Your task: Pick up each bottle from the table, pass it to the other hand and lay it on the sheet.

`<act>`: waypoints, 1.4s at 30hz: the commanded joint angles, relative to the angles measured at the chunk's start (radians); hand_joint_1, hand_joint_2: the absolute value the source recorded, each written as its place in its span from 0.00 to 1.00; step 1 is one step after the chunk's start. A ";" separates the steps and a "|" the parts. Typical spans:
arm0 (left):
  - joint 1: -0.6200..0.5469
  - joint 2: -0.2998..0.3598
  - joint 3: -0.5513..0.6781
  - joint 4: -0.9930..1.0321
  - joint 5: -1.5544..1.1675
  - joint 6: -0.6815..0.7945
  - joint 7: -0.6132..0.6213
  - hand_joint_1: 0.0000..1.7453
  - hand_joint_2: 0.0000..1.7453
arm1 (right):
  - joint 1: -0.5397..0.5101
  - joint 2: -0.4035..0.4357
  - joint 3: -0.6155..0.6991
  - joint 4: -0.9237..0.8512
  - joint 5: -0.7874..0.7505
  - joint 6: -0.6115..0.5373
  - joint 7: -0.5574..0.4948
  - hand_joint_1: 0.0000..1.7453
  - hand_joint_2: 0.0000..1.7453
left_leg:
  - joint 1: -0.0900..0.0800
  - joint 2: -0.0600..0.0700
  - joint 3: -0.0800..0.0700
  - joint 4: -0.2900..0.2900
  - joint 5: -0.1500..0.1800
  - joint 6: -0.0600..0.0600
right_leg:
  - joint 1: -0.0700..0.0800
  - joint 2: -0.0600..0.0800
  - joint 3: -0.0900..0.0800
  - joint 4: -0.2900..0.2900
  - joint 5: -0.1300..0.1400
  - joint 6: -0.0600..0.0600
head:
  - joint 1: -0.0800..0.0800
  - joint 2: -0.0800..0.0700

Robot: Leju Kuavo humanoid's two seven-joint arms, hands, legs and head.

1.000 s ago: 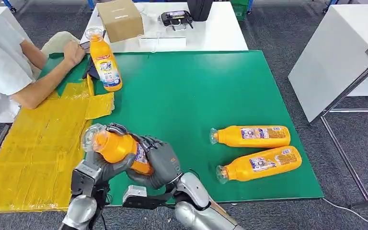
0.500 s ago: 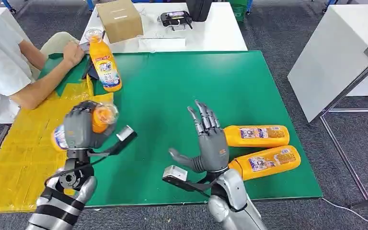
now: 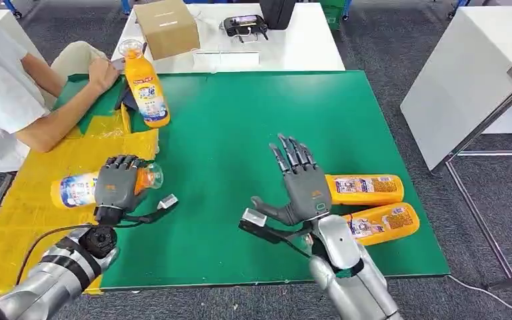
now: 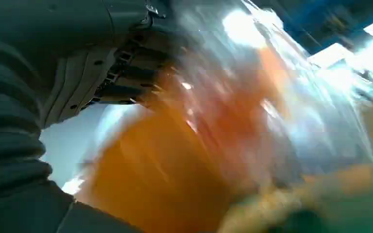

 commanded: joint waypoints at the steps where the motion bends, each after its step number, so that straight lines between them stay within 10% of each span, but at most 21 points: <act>1: 0.002 -0.217 0.451 0.231 0.328 0.002 -0.444 0.00 0.00 | -0.187 -0.126 0.018 0.313 -0.017 0.129 0.033 0.00 0.00 | 0.002 -0.005 0.005 0.000 -0.002 0.000 | 0.001 0.001 0.007 -0.001 -0.002 -0.001 | 0.000 0.000; 8: 0.185 -0.339 0.789 -0.256 0.922 -0.348 -0.822 0.00 0.00 | -0.212 -0.168 -0.067 0.438 -0.020 0.181 0.052 0.00 0.00 | 0.000 -0.005 0.002 0.000 -0.001 0.000 | 0.000 0.000 0.005 -0.001 -0.001 0.000 | 0.000 0.000; 9: 0.209 -0.333 0.786 -0.310 0.928 -0.364 -0.808 0.00 0.00 | -0.212 -0.175 -0.075 0.444 -0.025 0.183 0.044 0.00 1.00 | 0.001 -0.005 0.004 0.001 -0.003 -0.001 | 0.000 0.002 0.007 -0.001 -0.003 -0.001 | 0.000 0.000; 31: 0.445 -0.313 0.561 -0.792 1.158 -0.486 -0.926 0.00 0.00 | -0.339 -0.259 -0.245 1.018 -0.045 0.243 0.054 0.00 1.00 | 0.000 -0.006 0.002 0.000 -0.002 0.000 | 0.000 -0.002 0.005 -0.002 -0.001 0.001 | -0.001 0.000; 32: 0.446 -0.314 0.557 -0.793 1.165 -0.487 -0.930 0.00 1.00 | -0.344 -0.260 -0.248 1.029 -0.047 0.252 0.053 0.00 1.00 | 0.001 -0.007 0.005 0.000 -0.003 0.000 | 0.000 -0.001 0.009 -0.003 -0.002 0.000 | -0.001 0.000; 33: 0.443 -0.314 0.547 -0.791 1.183 -0.494 -0.935 0.00 1.00 | -0.349 -0.264 -0.246 1.046 -0.041 0.265 0.047 0.00 1.00 | 0.000 -0.006 0.004 0.000 -0.002 0.001 | 0.000 -0.002 0.007 -0.003 -0.001 0.001 | 0.000 0.000; 35: 0.434 -0.312 0.535 -0.784 1.193 -0.491 -0.941 0.00 1.00 | -0.357 -0.263 -0.237 1.068 -0.026 0.288 0.052 0.27 1.00 | 0.001 -0.006 0.007 0.000 -0.003 0.002 | 0.000 -0.002 0.010 -0.004 -0.001 0.001 | 0.000 0.000; 36: 0.432 -0.314 0.534 -0.781 1.200 -0.493 -0.941 0.00 1.00 | -0.359 -0.262 -0.234 1.071 -0.022 0.292 0.052 0.77 1.00 | 0.001 -0.008 0.008 0.000 -0.003 0.002 | 0.000 -0.002 0.012 -0.004 -0.002 0.000 | -0.001 0.000; 37: 0.425 -0.313 0.528 -0.772 1.207 -0.495 -0.941 0.00 1.00 | -0.361 -0.260 -0.227 1.074 -0.011 0.297 0.054 0.97 1.00 | 0.001 -0.007 0.009 0.000 -0.003 0.002 | 0.000 -0.002 0.012 -0.004 -0.001 0.000 | -0.001 0.000; 42: 0.432 -0.312 0.531 -0.775 1.217 -0.481 -0.939 0.00 1.00 | -0.377 -0.223 -0.194 1.054 0.042 0.229 0.080 1.00 1.00 | 0.001 -0.005 0.015 0.000 -0.005 0.005 | 0.000 -0.001 0.009 -0.006 -0.005 0.003 | 0.000 0.000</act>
